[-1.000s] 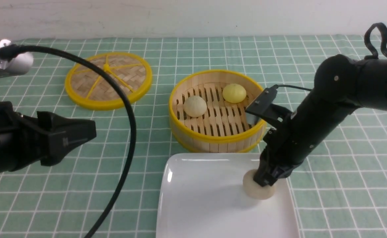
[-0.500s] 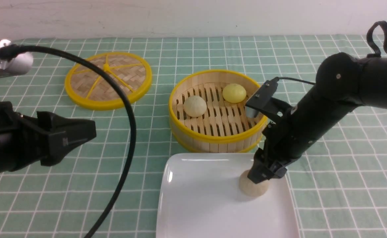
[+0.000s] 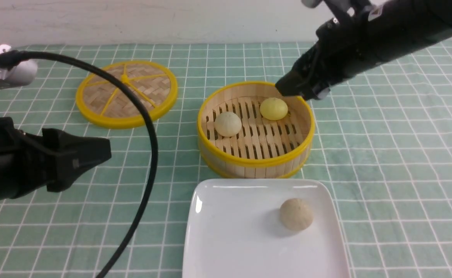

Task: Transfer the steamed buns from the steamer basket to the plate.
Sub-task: Use the right arm to grab the steamed stuffed bun that is closest to it

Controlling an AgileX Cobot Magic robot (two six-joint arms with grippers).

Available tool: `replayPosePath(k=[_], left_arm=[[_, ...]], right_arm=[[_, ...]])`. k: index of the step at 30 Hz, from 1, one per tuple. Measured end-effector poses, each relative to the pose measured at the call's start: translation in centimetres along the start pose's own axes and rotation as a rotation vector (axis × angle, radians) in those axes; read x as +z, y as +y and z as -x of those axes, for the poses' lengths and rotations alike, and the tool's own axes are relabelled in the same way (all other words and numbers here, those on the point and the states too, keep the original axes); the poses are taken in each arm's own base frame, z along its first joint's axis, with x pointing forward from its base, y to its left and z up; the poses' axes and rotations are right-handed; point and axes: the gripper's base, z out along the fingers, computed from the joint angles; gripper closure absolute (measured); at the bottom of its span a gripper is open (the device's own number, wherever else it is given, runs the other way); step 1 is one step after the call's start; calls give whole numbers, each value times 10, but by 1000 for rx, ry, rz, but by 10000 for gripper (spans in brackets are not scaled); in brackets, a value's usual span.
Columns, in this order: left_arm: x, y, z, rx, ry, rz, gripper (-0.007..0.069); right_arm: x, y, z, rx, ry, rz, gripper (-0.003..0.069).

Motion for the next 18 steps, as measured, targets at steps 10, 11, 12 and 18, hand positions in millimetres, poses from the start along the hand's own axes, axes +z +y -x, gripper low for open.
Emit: replayPosePath(k=[10, 11, 12, 18], left_arm=[[0, 0, 0, 0, 0, 0, 221], [0, 0, 0, 0, 0, 0, 221], [0, 0, 0, 0, 0, 0, 221], [0, 0, 0, 0, 0, 0, 221]], right_arm=[[-13, -30, 39, 140, 55, -152, 230], [-12, -33, 44, 140, 63, -155, 230], [-12, -33, 44, 142, 76, -152, 230], [14, -46, 61, 166, 172, -114, 231]])
